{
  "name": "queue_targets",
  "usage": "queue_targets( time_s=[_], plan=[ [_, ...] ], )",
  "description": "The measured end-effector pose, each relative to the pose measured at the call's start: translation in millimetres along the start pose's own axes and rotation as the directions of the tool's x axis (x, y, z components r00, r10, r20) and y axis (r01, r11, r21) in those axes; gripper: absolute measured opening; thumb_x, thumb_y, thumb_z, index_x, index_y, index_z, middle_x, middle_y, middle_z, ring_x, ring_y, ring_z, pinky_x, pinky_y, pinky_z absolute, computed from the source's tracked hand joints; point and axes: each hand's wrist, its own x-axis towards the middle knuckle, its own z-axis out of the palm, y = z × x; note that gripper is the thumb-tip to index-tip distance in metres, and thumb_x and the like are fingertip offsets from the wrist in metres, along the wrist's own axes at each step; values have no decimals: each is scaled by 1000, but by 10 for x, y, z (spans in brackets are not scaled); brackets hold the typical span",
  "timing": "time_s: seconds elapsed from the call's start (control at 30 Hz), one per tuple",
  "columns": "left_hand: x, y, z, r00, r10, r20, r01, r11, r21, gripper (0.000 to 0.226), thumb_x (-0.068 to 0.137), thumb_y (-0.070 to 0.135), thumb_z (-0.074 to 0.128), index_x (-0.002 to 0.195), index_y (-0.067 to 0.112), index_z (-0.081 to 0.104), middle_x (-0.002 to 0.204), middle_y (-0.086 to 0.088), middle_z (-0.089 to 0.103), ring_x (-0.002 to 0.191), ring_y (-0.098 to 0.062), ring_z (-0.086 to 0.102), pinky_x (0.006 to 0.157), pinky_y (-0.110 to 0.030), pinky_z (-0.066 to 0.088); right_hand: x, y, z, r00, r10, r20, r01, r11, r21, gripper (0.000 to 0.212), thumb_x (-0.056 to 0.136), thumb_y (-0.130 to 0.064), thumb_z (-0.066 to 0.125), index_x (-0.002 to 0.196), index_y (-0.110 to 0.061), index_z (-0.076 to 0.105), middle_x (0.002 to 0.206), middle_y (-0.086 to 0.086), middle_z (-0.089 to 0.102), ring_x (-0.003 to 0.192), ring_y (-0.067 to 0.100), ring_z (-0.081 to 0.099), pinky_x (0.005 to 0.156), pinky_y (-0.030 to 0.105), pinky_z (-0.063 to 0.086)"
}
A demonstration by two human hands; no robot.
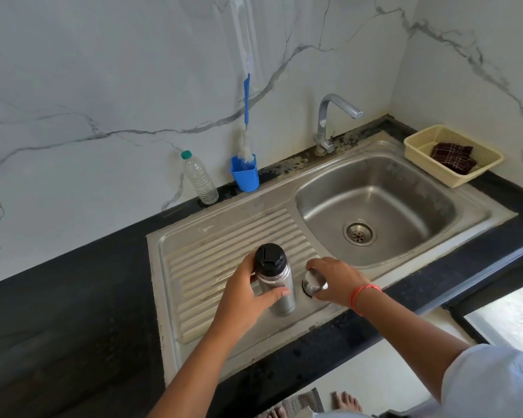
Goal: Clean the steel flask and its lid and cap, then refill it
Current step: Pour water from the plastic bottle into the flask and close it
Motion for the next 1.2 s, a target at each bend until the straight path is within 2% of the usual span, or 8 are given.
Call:
queue_targets(
  time_s=[0.17,0.33,0.47,0.6,0.77,0.9,1.03,1.2],
  plan=[
    [-9,-46,23,1000,-12,-10,12,1000,-5,70,75,24,93,123,51,51,121,29,66,116,8,60,101,-13,44,-45,-232,-513,991,39,-126,12,924,383,55,73,-38,79,121,-46,54,107,-11,67,91,7,68,89,34,59],
    [-1,-87,35,1000,-20,5,20,1000,-12,68,75,33,91,126,53,51,124,26,67,119,2,61,104,-23,47,-209,-658,-1306,974,-165,-155,226,736,638,58,74,-41,78,128,-43,55,126,-8,63,101,15,71,92,41,59],
    [10,-97,22,1000,-26,6,26,1000,-3,63,75,34,91,122,51,52,120,26,69,115,4,62,103,-25,50,-288,-970,-1529,936,-334,-107,346,827,443,63,77,-21,79,131,-43,55,124,-15,61,108,9,65,91,33,59],
    [13,-126,25,999,-39,11,39,999,0,62,71,46,88,122,49,53,119,23,70,113,4,63,102,-29,51,-238,-1141,-1490,884,-465,-39,466,872,150,68,74,-18,77,133,-42,55,129,-20,56,115,0,55,96,20,51],
    [18,-158,39,998,-58,3,58,998,4,58,70,48,89,117,47,55,115,24,70,110,5,63,100,-27,51,-173,-1267,-1411,845,-524,102,531,846,-49,66,76,-19,74,137,-37,54,136,-15,55,125,6,50,108,29,44],
    [19,-162,41,998,-66,-4,66,998,14,58,73,42,91,116,48,52,116,24,68,110,7,61,98,-22,49,-129,-1313,-1374,844,-510,166,531,836,-135,67,77,-23,76,138,-39,53,137,-16,55,124,8,52,106,33,46],
    [19,-168,52,999,-51,1,51,999,11,57,73,43,91,115,49,52,116,23,69,110,6,62,98,-20,48,-117,-1381,-1401,887,-443,133,462,859,-219,62,76,-33,76,134,-41,54,127,-13,60,113,10,55,98,31,50],
    [19,-175,69,999,-40,-16,40,999,-10,57,66,53,86,113,44,55,111,21,71,107,3,65,97,-26,54,-72,-1466,-1355,939,-343,33,331,868,-371,43,69,-59,72,97,-33,52,86,-9,56,77,18,59,71,37,58]
  ],
)
